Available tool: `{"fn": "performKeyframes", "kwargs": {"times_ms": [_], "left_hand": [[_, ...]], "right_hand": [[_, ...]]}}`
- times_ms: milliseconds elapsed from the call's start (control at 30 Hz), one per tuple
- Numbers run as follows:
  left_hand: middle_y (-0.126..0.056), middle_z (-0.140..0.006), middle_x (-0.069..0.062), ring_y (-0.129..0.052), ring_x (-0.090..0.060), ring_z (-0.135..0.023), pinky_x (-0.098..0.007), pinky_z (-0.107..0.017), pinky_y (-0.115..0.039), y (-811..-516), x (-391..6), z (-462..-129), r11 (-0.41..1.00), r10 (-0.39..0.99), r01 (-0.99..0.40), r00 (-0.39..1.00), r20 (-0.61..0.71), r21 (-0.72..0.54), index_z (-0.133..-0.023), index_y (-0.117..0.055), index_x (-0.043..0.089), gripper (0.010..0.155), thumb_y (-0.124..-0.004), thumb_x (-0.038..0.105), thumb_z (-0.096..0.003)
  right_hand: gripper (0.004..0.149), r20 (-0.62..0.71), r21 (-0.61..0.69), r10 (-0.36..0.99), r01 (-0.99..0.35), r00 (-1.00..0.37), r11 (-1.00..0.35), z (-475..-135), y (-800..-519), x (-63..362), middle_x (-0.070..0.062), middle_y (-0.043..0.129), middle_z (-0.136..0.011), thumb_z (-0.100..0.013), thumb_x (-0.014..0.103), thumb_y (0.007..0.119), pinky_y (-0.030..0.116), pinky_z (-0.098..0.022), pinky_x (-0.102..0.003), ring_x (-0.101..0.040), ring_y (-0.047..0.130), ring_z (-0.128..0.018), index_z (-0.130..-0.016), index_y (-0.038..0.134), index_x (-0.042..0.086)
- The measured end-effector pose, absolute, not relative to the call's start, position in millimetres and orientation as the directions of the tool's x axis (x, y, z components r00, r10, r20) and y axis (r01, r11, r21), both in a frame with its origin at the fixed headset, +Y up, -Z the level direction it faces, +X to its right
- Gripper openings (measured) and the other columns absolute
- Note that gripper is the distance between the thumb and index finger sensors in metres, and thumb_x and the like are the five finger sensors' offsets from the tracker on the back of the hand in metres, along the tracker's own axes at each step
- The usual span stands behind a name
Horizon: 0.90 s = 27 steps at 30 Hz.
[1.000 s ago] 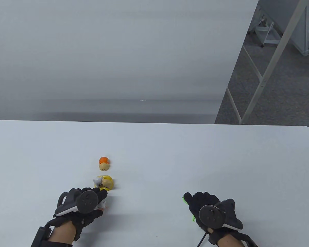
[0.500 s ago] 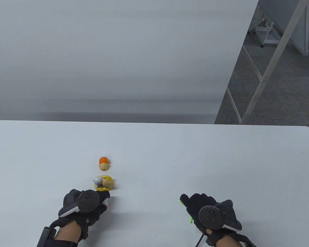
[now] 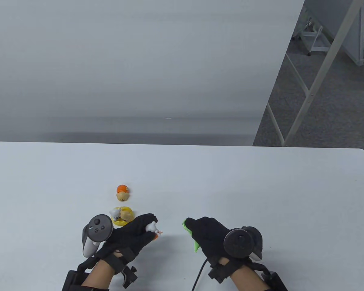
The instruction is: Dust the small ornaments
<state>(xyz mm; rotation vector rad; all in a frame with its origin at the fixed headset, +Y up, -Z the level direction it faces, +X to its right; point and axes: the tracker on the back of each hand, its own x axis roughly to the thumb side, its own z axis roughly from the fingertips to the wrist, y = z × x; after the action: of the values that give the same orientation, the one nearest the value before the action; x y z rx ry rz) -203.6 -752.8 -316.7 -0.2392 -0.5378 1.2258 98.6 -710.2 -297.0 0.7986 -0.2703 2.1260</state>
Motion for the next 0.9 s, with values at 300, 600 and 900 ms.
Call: {"fn": "performKeyframes", "kwargs": {"times_ms": [300,600,900], "left_hand": [[-0.080,-0.098,-0.026,-0.094,-0.047,-0.076,-0.066,-0.052,-0.082,-774.9,-170.7,-314.0,0.005,0.999,-0.761,-0.024,0.036,-0.649,-0.107,-0.063,-0.004,0.066,-0.079,0.032,-0.0547],[-0.085,-0.093,-0.027,-0.110,-0.039,-0.063,-0.050,-0.041,-0.104,-769.7,-162.1,-305.4,0.073,0.986,-0.885,-0.006,0.168,-0.459,-0.104,-0.067,-0.004,0.066,-0.080,0.027,-0.0474],[-0.084,-0.093,-0.027,-0.111,-0.039,-0.062,-0.047,-0.038,-0.106,-757.7,-157.4,-297.9,0.211,0.918,-0.938,0.093,0.386,-0.277,-0.103,-0.068,-0.004,0.065,-0.081,0.025,-0.0459]], "right_hand": [[0.039,0.718,0.128,0.597,-0.776,-0.357,-0.618,-277.9,-719.9,71.5,-0.036,0.093,-0.078,-0.051,0.014,0.086,0.082,-0.047,-0.071,-0.046,0.100,-0.054,-0.090,0.084,0.014],[0.039,0.646,0.128,0.680,-0.829,-0.346,-0.544,-278.5,-727.0,74.3,-0.039,0.092,-0.077,-0.050,0.011,0.085,0.082,-0.046,-0.072,-0.047,0.100,-0.052,-0.090,0.083,0.010],[0.039,0.625,0.064,0.686,-0.851,-0.372,-0.521,-277.6,-724.6,76.4,-0.040,0.093,-0.074,-0.050,0.010,0.086,0.084,-0.044,-0.071,-0.047,0.101,-0.049,-0.089,0.082,0.008]]}}
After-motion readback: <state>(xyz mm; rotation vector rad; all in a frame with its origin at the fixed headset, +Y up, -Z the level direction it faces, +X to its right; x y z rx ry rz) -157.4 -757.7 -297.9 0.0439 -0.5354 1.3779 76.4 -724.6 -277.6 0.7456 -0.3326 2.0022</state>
